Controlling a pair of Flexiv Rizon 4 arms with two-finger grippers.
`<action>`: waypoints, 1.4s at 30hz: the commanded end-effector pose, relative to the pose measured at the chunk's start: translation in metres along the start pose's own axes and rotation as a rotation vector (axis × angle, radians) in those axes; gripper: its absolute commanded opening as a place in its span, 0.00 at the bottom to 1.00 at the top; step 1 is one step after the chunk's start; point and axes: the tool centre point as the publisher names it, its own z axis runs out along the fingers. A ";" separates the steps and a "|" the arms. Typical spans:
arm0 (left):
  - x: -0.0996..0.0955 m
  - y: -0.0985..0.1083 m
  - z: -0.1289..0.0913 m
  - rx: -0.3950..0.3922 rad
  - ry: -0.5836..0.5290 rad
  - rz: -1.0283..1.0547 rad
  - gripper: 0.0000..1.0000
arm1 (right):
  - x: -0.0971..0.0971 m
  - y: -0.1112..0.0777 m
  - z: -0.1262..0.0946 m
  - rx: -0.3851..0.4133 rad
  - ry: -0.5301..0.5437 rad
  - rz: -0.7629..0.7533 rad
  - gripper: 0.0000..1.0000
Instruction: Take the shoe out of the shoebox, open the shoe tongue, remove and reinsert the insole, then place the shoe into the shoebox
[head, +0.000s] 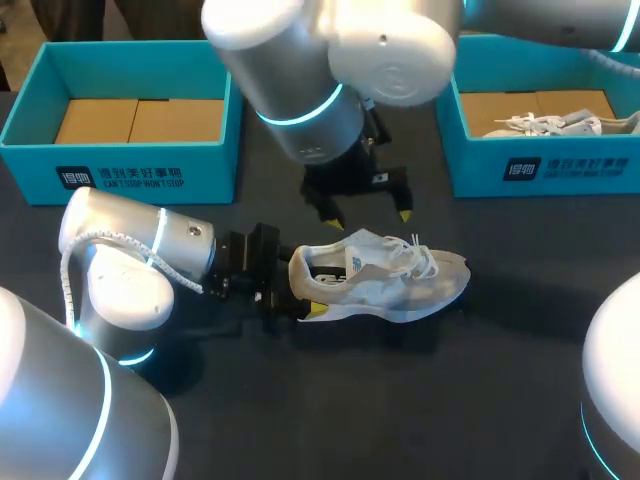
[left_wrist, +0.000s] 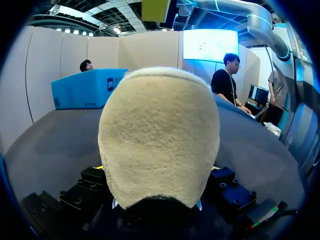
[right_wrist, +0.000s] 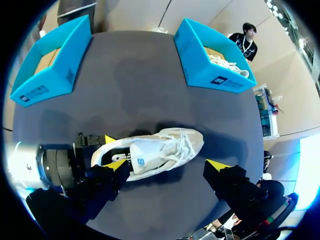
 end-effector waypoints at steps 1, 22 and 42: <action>0.002 0.002 0.004 -0.003 0.002 -0.001 0.00 | 0.008 -0.008 0.000 -0.009 -0.104 0.043 1.00; 0.002 0.002 0.004 -0.003 0.002 -0.001 0.00 | 0.036 -0.023 0.031 0.013 -0.027 0.048 1.00; 0.002 0.002 0.004 -0.003 0.002 -0.001 0.00 | 0.047 -0.031 0.086 0.021 -0.038 0.046 1.00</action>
